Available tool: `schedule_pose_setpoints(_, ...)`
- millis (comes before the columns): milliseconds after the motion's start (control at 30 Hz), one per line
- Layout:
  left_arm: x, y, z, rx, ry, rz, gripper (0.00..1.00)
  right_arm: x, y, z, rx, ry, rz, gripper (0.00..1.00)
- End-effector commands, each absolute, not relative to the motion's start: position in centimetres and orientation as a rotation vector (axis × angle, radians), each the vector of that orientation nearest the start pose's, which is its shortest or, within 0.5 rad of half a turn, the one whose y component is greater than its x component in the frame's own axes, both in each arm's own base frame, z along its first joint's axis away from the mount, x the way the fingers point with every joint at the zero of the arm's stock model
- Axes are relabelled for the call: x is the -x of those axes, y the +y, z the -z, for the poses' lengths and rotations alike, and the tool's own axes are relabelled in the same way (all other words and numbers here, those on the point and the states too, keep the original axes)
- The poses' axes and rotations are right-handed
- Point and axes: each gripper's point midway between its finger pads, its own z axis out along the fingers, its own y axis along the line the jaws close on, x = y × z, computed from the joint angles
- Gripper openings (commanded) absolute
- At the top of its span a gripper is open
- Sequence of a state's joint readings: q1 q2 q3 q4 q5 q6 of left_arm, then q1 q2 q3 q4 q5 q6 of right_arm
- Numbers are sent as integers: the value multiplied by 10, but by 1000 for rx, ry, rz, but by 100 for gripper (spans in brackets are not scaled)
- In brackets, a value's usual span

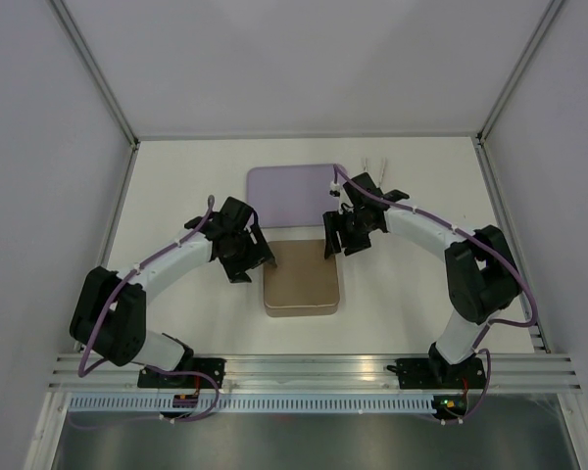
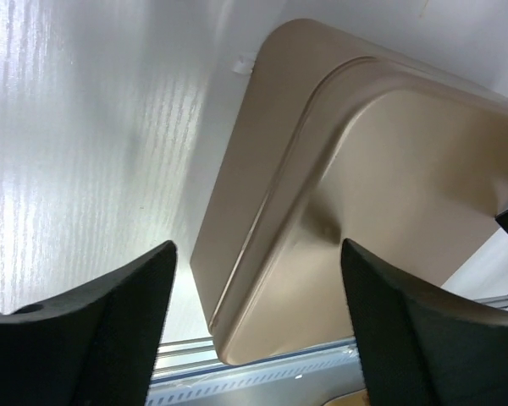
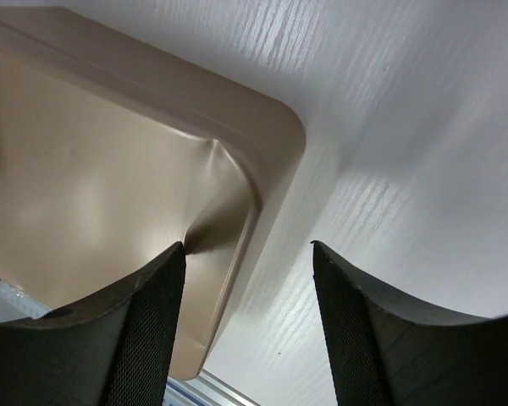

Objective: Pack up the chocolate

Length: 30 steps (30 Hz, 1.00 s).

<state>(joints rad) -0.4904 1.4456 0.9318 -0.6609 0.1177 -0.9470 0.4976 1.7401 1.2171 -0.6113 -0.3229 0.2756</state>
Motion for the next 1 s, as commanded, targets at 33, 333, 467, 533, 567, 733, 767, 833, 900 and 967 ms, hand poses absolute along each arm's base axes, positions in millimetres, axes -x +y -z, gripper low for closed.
schedule_pose_setpoints(33, -241, -185, -71, 565, 2821, 452, 75, -289, 224, -61, 377, 2780, -542, 65)
schedule_pose_setpoints(333, -220, -179, -49, 613, 2890, 401, 29, -272, 229, -43, 395, 2828, -483, 46)
schedule_pose_setpoints(467, -233, -184, -69, 560, 2838, 445, 38, -284, 231, -62, 382, 2785, -457, 47)
schedule_pose_setpoints(533, -238, -183, -83, 541, 2829, 423, 54, -294, 234, -82, 376, 2755, -446, 50)
schedule_pose_setpoints(567, -251, -189, -106, 528, 2780, 458, 63, -299, 234, -91, 349, 2740, -435, 52)
schedule_pose_setpoints(733, -260, -181, -186, 519, 2652, 472, 100, -322, 224, -168, 144, 2576, -386, 82)
schedule_pose_setpoints(767, -260, -173, -207, 531, 2610, 445, 100, -324, 220, -179, 99, 2541, -365, 83)
schedule_pose_setpoints(833, -256, -159, -236, 535, 2525, 431, 100, -325, 204, -212, -7, 2437, -339, 86)
schedule_pose_setpoints(900, -248, -147, -255, 533, 2482, 413, 100, -321, 193, -232, -51, 2360, -339, 98)
schedule_pose_setpoints(967, -237, -132, -272, 528, 2414, 403, 100, -314, 172, -252, -114, 2273, -302, 98)
